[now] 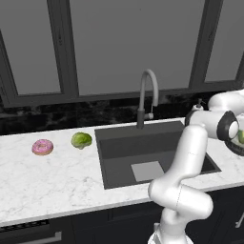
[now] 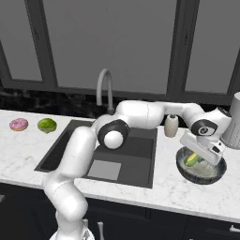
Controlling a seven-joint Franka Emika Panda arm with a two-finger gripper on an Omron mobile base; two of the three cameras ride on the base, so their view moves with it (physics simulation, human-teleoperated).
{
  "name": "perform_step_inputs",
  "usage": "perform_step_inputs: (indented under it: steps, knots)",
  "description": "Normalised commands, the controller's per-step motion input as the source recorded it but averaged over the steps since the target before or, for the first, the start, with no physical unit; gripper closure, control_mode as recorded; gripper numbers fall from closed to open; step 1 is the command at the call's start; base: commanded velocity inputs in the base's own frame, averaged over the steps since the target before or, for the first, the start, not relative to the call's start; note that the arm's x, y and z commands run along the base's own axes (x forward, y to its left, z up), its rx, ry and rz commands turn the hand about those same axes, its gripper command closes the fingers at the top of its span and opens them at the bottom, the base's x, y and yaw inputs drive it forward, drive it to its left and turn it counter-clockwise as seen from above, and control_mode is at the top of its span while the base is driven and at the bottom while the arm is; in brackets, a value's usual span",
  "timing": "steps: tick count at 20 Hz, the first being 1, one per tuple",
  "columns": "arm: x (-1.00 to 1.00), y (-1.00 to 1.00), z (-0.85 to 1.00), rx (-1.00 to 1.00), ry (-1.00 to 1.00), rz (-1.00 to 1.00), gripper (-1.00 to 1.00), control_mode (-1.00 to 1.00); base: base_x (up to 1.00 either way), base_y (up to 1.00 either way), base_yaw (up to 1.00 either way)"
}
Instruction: Pick the corn from the sink and place it in the bowl. Then pick the bowl and place it in the microwave. Then close the microwave door and press the start button.
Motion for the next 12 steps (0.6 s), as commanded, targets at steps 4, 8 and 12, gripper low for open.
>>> perform_step_inputs:
  steps: [4,8,12]
  knots:
    - [0.16,0.0,-0.53,0.0,0.01,0.0,1.0,-1.0,0.0,0.0,0.0]
    - [0.19,0.0,-0.51,0.0,0.04,0.0,1.0,-1.0,0.0,0.0,0.0]
    - [0.13,0.0,-0.5,0.0,0.05,0.0,-1.0,-1.0,0.0,0.0,0.0]
